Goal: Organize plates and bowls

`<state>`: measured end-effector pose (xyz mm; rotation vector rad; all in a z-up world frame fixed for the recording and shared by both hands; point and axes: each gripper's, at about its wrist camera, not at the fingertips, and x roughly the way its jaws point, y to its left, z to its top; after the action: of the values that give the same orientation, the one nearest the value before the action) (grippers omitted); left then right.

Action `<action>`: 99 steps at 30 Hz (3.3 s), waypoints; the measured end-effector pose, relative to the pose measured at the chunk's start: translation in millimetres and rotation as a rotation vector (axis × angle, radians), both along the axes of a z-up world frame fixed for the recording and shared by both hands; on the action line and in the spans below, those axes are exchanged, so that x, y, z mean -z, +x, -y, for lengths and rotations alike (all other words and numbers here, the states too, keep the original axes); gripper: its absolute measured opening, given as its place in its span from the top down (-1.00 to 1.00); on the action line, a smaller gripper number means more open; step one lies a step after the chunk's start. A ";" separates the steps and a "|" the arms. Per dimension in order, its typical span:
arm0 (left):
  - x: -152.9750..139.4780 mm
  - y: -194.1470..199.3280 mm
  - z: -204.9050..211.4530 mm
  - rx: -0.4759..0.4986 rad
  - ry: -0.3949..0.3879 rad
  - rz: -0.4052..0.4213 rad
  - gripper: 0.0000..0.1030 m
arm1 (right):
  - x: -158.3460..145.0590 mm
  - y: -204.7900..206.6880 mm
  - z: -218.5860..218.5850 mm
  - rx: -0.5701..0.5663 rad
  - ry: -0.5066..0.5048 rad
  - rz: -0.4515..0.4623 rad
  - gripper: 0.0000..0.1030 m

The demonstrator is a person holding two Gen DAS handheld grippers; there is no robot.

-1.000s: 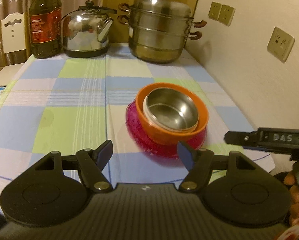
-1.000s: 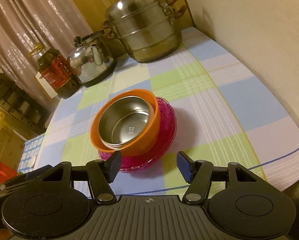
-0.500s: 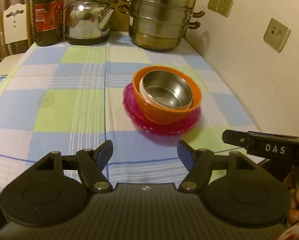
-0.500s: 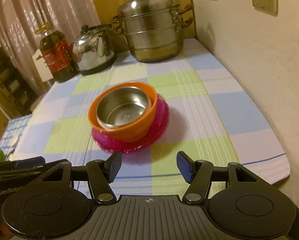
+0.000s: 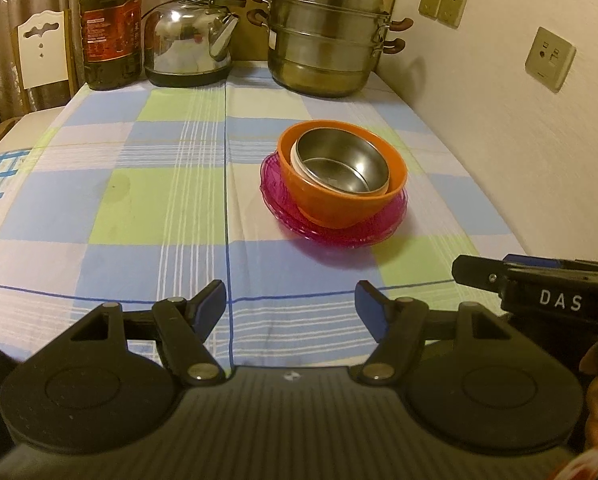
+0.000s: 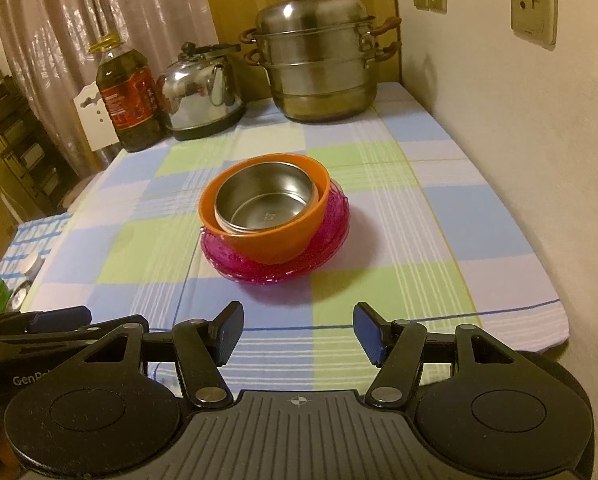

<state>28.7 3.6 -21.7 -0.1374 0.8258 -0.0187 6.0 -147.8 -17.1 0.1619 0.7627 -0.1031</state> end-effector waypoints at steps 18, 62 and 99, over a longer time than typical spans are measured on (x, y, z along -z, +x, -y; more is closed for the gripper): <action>-5.0 -18.0 7.8 0.018 0.034 0.011 -0.46 | 0.4 -27.1 -14.9 -0.023 -0.071 -0.002 -0.18; -3.1 -17.5 6.2 0.004 0.038 0.014 -0.46 | 4.9 -28.4 -14.3 -0.019 -0.054 -0.012 -0.18; 0.6 -16.3 6.1 0.012 0.030 0.005 -0.46 | 7.7 -27.1 -11.5 -0.014 -0.046 -0.018 -0.18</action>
<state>12.5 -2.4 -22.3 -0.1044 0.8214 -0.0182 -21.1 -136.3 -24.8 0.1118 0.7790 -0.1089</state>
